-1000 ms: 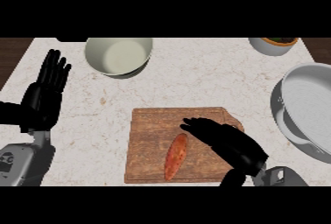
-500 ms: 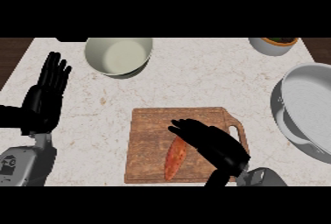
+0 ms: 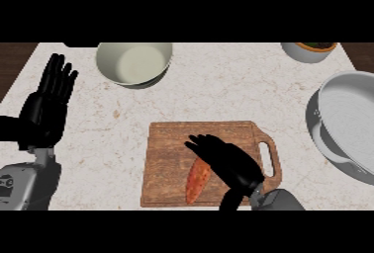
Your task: Pick the sweet potato from the cutting board and place it in the pot
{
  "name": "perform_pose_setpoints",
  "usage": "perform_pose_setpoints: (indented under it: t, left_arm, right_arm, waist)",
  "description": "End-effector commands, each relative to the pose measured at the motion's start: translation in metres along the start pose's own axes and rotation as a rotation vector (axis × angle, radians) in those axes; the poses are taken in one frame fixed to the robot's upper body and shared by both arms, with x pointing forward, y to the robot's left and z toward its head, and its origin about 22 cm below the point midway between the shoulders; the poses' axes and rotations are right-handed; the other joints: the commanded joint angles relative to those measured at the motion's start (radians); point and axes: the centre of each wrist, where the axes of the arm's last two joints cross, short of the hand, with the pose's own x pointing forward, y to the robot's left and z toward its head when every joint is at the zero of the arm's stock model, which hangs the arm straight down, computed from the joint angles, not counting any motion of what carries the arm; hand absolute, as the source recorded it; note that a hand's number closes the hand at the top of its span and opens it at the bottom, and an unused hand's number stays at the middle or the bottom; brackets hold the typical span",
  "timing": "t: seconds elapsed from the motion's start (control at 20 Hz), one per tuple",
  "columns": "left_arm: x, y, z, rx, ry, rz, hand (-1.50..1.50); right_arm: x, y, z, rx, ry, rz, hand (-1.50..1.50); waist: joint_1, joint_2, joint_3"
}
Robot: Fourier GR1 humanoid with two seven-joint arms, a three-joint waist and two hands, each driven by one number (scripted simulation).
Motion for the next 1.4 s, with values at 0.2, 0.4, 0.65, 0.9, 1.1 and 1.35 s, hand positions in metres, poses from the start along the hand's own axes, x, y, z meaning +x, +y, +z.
perform_pose_setpoints:
  t: [0.2,0.4,0.65,0.9,1.1,1.35]
  left_arm:
    - [0.01,0.017,0.003,0.008,0.003,-0.008,0.0]
    - [-0.002,-0.003,-0.01,-0.002,0.005,0.008,0.0]
    - [-0.002,-0.013,-0.019,0.009,0.003,-0.017,0.0]
    - [-0.017,-0.007,0.001,0.008,0.005,0.004,0.0]
    - [0.008,-0.003,-0.017,-0.002,0.003,-0.003,0.0]
    - [-0.016,0.011,-0.005,0.009,0.003,-0.005,0.0]
  right_arm:
    - [0.005,0.031,-0.012,0.0,-0.017,-0.007,-1.5]
    - [-0.004,0.057,-0.041,0.023,-0.038,0.002,-1.5]
    - [0.008,0.059,-0.041,0.033,-0.136,0.015,1.5]
    - [-0.006,0.063,-0.033,0.008,-0.238,0.076,1.5]
    - [0.011,0.053,-0.058,-0.033,-0.228,0.095,1.5]
    - [0.032,0.065,-0.049,-0.105,-0.201,0.14,1.5]
  waist:
    - [0.0,-0.001,0.0]
    - [0.002,0.001,0.0]
    - [-0.002,0.001,0.0]
    - [-0.001,0.0,0.0]
    - [0.003,0.001,0.0]
    - [0.002,0.001,0.0]
